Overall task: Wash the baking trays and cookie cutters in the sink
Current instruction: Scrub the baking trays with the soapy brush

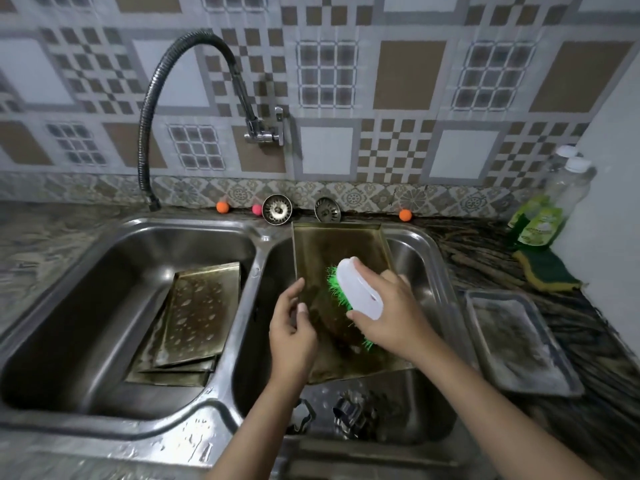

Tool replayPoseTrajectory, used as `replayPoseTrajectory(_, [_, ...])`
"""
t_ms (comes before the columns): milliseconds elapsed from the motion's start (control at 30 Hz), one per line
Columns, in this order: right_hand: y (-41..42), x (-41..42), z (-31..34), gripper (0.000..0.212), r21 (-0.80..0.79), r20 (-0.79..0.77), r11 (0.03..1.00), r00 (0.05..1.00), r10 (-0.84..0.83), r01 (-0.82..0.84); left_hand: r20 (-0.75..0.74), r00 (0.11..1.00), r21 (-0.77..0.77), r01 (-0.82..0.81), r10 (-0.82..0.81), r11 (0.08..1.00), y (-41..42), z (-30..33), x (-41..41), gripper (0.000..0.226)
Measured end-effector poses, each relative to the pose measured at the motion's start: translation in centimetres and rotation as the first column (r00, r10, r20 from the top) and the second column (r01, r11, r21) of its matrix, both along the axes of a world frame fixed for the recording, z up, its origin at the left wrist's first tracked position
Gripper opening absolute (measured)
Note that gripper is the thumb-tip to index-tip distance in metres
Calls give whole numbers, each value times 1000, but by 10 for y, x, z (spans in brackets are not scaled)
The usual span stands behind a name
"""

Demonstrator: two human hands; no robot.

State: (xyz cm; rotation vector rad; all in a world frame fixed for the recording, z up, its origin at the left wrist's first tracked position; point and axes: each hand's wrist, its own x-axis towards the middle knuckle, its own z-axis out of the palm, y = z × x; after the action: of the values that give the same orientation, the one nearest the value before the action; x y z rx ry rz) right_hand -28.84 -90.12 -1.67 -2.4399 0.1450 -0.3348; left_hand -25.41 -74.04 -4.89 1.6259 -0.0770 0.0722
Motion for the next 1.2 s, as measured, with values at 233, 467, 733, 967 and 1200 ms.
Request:
replayPoseTrajectory(233, [-1,26,-3,83,-39,145,982,973,-177,185,97,989,-3,117,-116,993,16,-4,-6,40])
replayPoseTrajectory(467, [64,13,-9,82,-35,216,997,975,-60,69,143,988,-37,61,-55,997,20,0,24,43])
replayPoseTrajectory(733, [8,49,1,84,92,195,936,916,-351,339,214,948,7,239,-235,971,6,-6,18,37])
replayPoseTrajectory(967, [0,25,-19,81,-54,166,969,959,-231,242,196,962,-9,193,-188,981,23,-3,35,38])
replayPoseTrajectory(1200, [49,33,-2,81,-55,213,995,974,-73,87,147,970,-75,207,-195,975,10,-3,32,38])
